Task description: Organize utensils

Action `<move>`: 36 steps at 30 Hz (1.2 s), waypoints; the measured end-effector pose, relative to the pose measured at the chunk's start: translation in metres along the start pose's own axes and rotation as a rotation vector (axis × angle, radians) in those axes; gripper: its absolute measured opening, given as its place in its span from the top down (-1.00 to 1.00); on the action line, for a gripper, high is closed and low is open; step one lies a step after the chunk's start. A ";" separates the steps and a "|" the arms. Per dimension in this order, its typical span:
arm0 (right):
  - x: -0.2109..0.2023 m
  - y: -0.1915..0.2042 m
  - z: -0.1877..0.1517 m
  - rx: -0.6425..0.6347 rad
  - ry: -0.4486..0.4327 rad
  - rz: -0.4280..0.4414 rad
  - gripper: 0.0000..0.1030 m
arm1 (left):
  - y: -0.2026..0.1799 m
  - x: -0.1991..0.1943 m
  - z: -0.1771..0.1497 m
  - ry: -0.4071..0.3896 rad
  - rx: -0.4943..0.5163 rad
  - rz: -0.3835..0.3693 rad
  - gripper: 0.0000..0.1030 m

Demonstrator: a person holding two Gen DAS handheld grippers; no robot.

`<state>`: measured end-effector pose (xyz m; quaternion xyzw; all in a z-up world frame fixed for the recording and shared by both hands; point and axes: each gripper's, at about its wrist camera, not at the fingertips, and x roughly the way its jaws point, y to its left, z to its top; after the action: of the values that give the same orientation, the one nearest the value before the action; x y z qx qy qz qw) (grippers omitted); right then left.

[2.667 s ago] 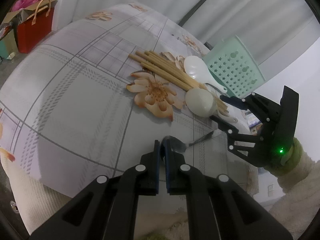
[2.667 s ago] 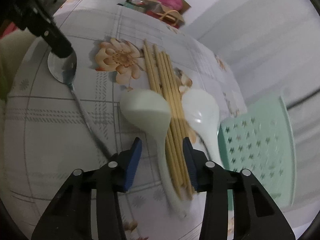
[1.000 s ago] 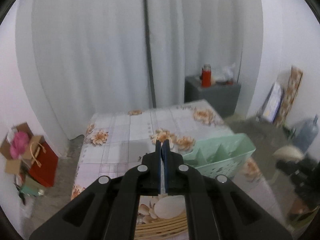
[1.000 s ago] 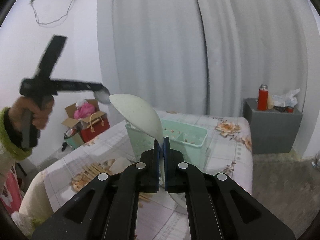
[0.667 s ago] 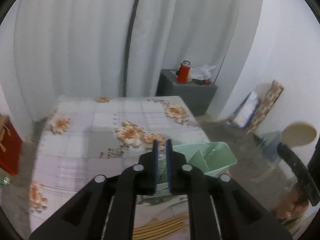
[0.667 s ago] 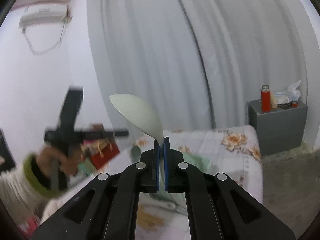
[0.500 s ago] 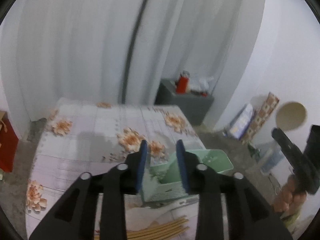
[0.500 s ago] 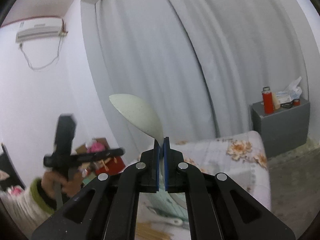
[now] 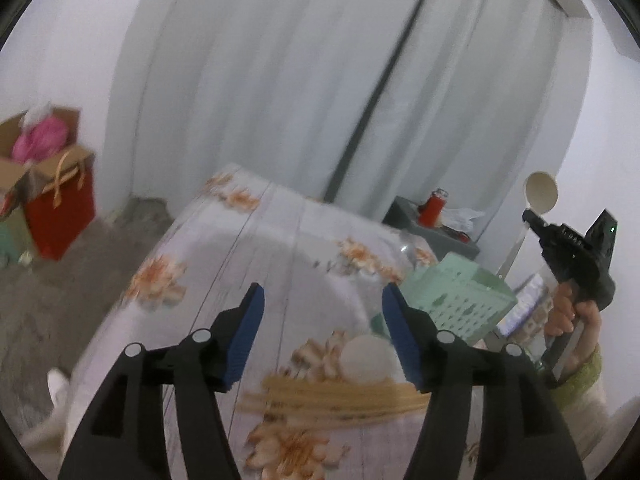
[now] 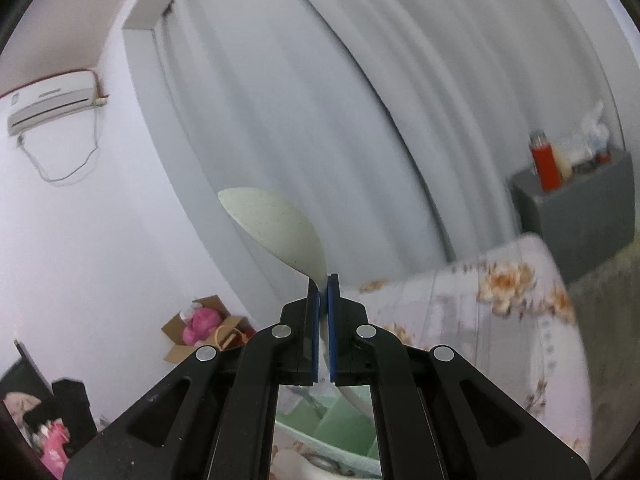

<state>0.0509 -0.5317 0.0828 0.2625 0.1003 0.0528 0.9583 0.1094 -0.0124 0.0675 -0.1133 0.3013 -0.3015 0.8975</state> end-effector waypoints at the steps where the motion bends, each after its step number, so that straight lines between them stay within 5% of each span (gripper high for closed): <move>1: 0.005 -0.004 -0.007 0.009 0.020 -0.016 0.96 | 0.003 -0.002 -0.004 0.002 -0.014 0.001 -0.17; 12: -0.025 -0.019 -0.054 -0.081 0.125 -0.246 0.76 | 0.007 0.010 -0.041 0.077 -0.015 0.005 -0.29; 17: -0.051 -0.007 -0.058 -0.168 0.085 -0.328 0.34 | 0.002 0.010 -0.047 0.089 -0.011 0.007 -0.34; 23: -0.087 0.006 -0.057 -0.217 -0.005 -0.394 0.16 | -0.005 0.011 -0.049 0.107 0.009 0.006 -0.37; 30: -0.094 0.027 -0.066 -0.283 -0.028 -0.289 0.09 | -0.018 0.040 -0.043 0.161 0.039 -0.042 -0.37; 36: -0.067 0.035 -0.091 -0.314 0.106 -0.139 0.07 | -0.025 0.093 -0.031 0.299 -0.005 -0.119 -0.15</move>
<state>-0.0365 -0.4673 0.0346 0.0987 0.1591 0.0151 0.9822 0.1379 -0.0896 0.0083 -0.0871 0.4250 -0.3668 0.8229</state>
